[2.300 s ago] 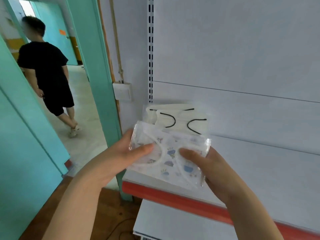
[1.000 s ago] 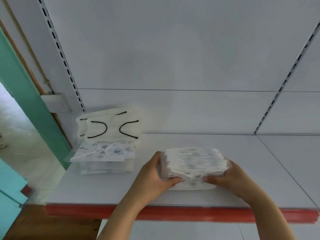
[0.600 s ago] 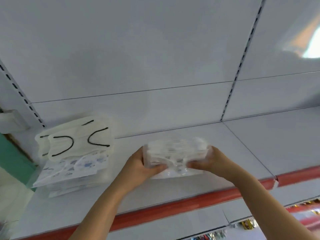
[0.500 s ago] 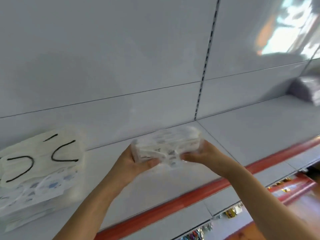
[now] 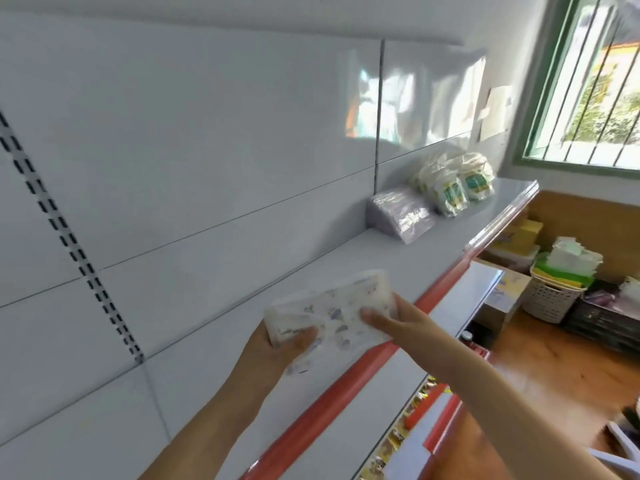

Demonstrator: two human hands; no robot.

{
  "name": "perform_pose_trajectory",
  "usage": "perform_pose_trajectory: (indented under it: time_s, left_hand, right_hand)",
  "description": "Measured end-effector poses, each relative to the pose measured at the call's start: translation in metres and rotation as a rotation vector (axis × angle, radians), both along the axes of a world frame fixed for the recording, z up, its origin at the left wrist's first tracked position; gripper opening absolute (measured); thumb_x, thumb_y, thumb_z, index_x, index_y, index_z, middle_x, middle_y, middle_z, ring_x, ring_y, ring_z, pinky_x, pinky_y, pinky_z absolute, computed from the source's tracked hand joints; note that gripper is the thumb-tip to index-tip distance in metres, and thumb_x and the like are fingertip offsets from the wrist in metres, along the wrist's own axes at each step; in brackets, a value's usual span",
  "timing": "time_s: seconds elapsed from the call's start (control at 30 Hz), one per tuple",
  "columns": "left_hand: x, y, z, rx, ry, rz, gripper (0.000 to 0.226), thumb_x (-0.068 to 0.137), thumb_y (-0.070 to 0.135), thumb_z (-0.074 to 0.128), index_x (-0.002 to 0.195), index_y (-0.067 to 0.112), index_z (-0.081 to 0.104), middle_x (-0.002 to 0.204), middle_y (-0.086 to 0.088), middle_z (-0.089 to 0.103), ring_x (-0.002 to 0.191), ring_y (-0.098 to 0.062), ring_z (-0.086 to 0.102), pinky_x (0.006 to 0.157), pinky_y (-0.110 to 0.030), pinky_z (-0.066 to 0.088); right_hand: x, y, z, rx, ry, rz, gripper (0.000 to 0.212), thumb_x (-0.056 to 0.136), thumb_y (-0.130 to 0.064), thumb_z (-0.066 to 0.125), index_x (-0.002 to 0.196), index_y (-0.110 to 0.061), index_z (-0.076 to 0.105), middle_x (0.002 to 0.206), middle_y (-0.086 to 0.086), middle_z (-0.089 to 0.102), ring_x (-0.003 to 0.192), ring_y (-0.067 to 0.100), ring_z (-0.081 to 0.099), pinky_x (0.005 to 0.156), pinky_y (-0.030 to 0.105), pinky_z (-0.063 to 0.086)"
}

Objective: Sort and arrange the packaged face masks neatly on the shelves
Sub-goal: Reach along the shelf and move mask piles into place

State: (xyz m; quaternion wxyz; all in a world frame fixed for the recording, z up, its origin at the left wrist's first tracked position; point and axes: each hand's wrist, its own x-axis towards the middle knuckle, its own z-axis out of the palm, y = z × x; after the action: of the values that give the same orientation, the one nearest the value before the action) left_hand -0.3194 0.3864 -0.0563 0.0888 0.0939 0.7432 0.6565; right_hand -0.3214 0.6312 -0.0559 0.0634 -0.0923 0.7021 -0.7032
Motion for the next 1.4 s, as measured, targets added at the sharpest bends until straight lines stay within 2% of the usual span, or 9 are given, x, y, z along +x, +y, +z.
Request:
perform_pose_trajectory:
  time_s: [0.1, 0.23, 0.47, 0.8, 0.9, 1.0, 1.13, 1.27, 1.4]
  left_hand:
    - [-0.042, 0.056, 0.001, 0.026, -0.013, -0.037, 0.029, 0.095, 0.031, 0.072, 0.113, 0.008, 0.069, 0.095, 0.009, 0.075, 0.095, -0.011, 0.073, 0.095, -0.049, 0.058]
    - [-0.087, 0.102, -0.011, 0.061, -0.068, -0.020, 0.040, 0.092, 0.033, 0.073, 0.130, 0.024, 0.065, 0.122, 0.007, 0.074, 0.117, -0.009, 0.068, 0.094, -0.027, 0.049]
    - [-0.184, 0.134, -0.027, -0.003, -0.050, 0.160, 0.027, 0.093, 0.017, 0.072, 0.119, 0.022, 0.067, 0.111, 0.007, 0.078, 0.102, -0.007, 0.073, 0.092, -0.023, 0.055]
    - [-0.293, 0.185, -0.038, -0.163, -0.068, 0.687, 0.056, 0.081, 0.033, 0.082, 0.119, 0.010, 0.048, 0.121, -0.007, 0.057, 0.111, -0.026, 0.059, 0.090, -0.032, 0.047]
    - [-0.300, 0.207, -0.052, -0.139, -0.038, 0.769, 0.069, 0.074, 0.036, 0.079, 0.131, 0.011, 0.048, 0.130, -0.007, 0.055, 0.122, -0.025, 0.056, 0.103, -0.035, 0.046]
    - [-0.300, 0.226, -0.051, -0.076, -0.057, 0.794, 0.057, 0.086, 0.012, 0.072, 0.136, 0.020, 0.045, 0.131, -0.001, 0.056, 0.117, -0.017, 0.057, 0.095, -0.025, 0.042]
    - [-0.297, 0.232, -0.052, -0.104, -0.085, 0.836, 0.050, 0.091, 0.018, 0.070, 0.133, 0.030, 0.046, 0.124, 0.008, 0.062, 0.103, -0.006, 0.061, 0.082, -0.018, 0.047]
    - [-0.309, 0.239, -0.050, -0.056, -0.022, 1.023, 0.055, 0.087, 0.018, 0.074, 0.131, 0.035, 0.046, 0.129, 0.006, 0.061, 0.119, -0.014, 0.061, 0.104, -0.042, 0.052]
    - [-0.314, 0.253, -0.047, 0.017, -0.040, 0.959, 0.060, 0.093, 0.012, 0.066, 0.143, 0.033, 0.041, 0.128, 0.010, 0.064, 0.107, -0.005, 0.064, 0.091, -0.026, 0.055]
  right_hand:
    - [-0.048, 0.051, -0.001, 0.030, 0.004, -0.076, 0.052, 0.086, -0.047, 0.071, 0.129, -0.021, 0.058, 0.120, 0.001, 0.072, 0.113, 0.020, 0.068, 0.104, 0.042, 0.049]
    - [-0.113, 0.090, -0.021, 0.056, -0.059, -0.092, 0.041, 0.090, -0.038, 0.069, 0.124, -0.017, 0.062, 0.115, 0.004, 0.074, 0.110, 0.023, 0.069, 0.102, 0.041, 0.052]
    - [-0.214, 0.112, -0.049, 0.129, -0.116, -0.163, 0.039, 0.085, -0.042, 0.074, 0.112, -0.015, 0.068, 0.110, 0.010, 0.075, 0.108, 0.029, 0.069, 0.104, 0.050, 0.049]
    - [-0.341, 0.125, -0.019, 0.207, -0.082, 0.011, 0.048, 0.088, -0.024, 0.075, 0.130, -0.022, 0.052, 0.109, -0.010, 0.068, 0.088, -0.009, 0.067, 0.080, 0.014, 0.052]
    - [-0.362, 0.125, -0.038, 0.181, -0.104, 0.055, 0.061, 0.085, -0.023, 0.079, 0.137, -0.025, 0.047, 0.114, -0.010, 0.070, 0.103, 0.003, 0.067, 0.095, 0.024, 0.052]
    - [-0.377, 0.125, -0.042, 0.145, -0.120, 0.064, 0.061, 0.082, -0.032, 0.080, 0.135, -0.024, 0.050, 0.116, -0.006, 0.069, 0.107, 0.011, 0.066, 0.098, 0.030, 0.052]
    - [-0.390, 0.132, -0.044, 0.264, -0.112, 0.047, 0.077, 0.069, -0.055, 0.076, 0.135, -0.027, 0.047, 0.121, -0.009, 0.064, 0.110, 0.014, 0.064, 0.098, 0.039, 0.052]
    - [-0.399, 0.126, -0.044, 0.197, -0.138, 0.083, 0.082, 0.072, -0.049, 0.079, 0.141, -0.026, 0.040, 0.118, -0.005, 0.067, 0.102, 0.015, 0.067, 0.084, 0.036, 0.058]
    - [-0.400, 0.124, -0.043, 0.189, -0.145, 0.034, 0.080, 0.074, -0.047, 0.074, 0.144, -0.025, 0.041, 0.123, -0.001, 0.065, 0.111, 0.023, 0.065, 0.097, 0.048, 0.053]
